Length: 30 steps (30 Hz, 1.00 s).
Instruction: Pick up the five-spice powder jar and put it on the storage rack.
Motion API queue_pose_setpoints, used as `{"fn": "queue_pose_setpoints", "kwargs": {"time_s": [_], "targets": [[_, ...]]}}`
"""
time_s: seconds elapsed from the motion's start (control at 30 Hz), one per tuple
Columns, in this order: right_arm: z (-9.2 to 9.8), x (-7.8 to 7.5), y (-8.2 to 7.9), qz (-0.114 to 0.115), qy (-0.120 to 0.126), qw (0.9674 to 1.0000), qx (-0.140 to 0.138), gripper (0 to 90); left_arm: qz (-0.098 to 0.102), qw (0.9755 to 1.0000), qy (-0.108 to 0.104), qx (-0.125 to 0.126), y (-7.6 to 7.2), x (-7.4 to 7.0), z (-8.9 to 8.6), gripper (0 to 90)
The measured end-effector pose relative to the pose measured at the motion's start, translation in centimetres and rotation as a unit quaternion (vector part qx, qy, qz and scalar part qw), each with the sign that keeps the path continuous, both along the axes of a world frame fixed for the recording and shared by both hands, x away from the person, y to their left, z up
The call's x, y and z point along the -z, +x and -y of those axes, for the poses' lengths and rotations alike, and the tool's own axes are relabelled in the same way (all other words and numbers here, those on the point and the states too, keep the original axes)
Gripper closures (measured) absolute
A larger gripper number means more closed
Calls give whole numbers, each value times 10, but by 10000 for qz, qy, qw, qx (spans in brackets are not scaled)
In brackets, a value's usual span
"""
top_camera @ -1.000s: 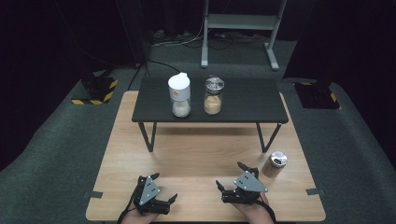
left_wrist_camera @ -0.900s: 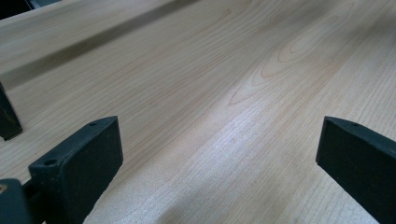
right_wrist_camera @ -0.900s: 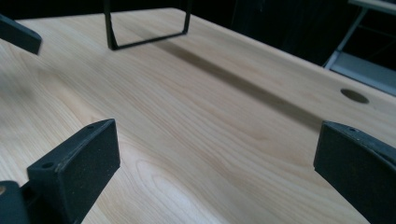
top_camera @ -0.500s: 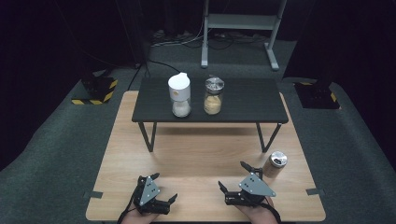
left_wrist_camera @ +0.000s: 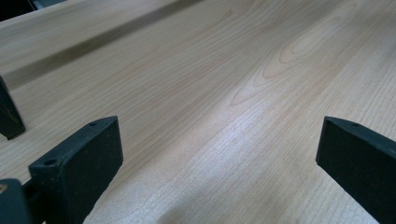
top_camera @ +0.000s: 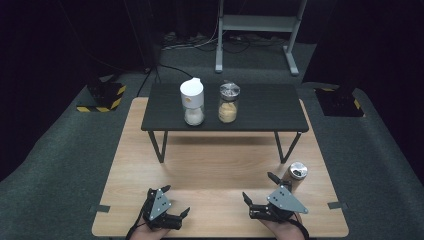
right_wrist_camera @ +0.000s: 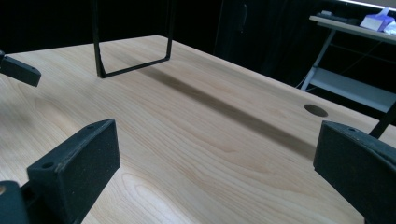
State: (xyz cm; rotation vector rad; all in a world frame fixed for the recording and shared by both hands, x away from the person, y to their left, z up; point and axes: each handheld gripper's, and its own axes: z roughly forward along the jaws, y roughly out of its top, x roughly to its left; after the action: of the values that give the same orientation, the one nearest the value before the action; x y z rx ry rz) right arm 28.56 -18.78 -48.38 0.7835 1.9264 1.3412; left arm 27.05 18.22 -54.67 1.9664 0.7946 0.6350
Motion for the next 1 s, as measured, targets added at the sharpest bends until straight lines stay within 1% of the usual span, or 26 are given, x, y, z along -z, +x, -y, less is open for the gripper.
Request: {"fn": "queue_pose_setpoints", "kwargs": {"time_s": [0.1, 0.27, 0.37, 0.57, 0.67, 1.0], "targets": [[3, 1, -1, 41, -56, 10000, 40, 0, 6, 10000, 25, 3, 0, 0, 0, 8], [11, 2, -1, 39, 18, 9999, 153, 0, 4, 10000, 25, -3, 0, 0, 0, 8], [17, 3, -2, 71, 32, 9996, 262, 0, 2, 10000, 26, -8, 0, 0, 0, 7], [27, 4, -3, 96, 71, 9992, 390, 0, -6, 10000, 27, -16, 0, 0, 1, 7], [36, 4, -3, 124, 143, 9984, 532, 0, 3, 10000, 32, -20, 0, 0, 1, 7], [55, 0, -5, 180, 268, 9966, 753, 0, -1, 10000, 32, -22, 0, 0, 1, 8]]}}
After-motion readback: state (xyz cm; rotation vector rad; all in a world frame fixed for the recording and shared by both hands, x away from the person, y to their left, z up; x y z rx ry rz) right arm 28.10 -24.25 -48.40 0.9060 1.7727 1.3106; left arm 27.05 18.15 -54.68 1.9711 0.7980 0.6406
